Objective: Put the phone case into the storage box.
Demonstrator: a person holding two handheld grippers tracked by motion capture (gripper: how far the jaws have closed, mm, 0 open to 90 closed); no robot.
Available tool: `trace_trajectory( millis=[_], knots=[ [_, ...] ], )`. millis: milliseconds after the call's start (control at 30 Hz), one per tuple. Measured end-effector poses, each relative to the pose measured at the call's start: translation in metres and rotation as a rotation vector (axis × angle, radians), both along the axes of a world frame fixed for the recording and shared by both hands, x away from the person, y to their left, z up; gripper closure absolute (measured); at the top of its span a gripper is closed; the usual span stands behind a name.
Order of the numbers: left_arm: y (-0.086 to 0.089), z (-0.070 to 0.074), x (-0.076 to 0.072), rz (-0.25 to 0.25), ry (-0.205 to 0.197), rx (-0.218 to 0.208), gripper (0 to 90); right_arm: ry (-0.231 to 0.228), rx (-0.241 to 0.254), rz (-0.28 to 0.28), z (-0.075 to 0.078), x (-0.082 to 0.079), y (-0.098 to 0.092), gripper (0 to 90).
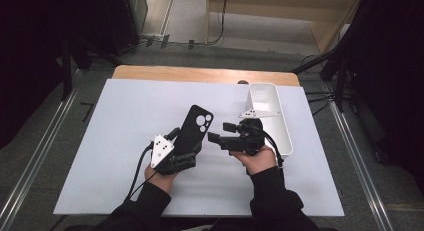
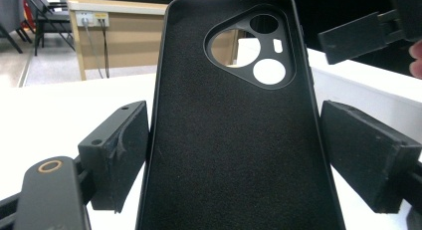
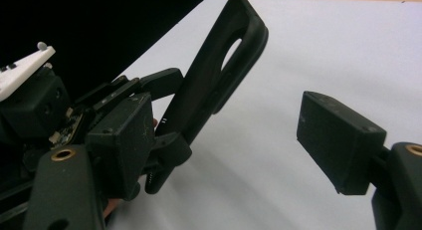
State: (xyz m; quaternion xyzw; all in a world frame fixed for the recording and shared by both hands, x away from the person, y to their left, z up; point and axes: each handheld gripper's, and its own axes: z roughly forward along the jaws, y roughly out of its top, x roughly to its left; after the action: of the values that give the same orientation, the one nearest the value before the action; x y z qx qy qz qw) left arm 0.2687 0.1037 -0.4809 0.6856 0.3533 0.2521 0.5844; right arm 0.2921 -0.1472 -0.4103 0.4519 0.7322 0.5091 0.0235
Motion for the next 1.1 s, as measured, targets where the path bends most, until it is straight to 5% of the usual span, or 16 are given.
trace_trajectory(
  millis=[1100],
  knots=[
    [0.000, -0.005, -0.012, 0.044, 0.002, -0.002, 13.9, 0.088, 0.043, 0.034, -0.004, 0.038, 0.025, 37.1]
  ],
)
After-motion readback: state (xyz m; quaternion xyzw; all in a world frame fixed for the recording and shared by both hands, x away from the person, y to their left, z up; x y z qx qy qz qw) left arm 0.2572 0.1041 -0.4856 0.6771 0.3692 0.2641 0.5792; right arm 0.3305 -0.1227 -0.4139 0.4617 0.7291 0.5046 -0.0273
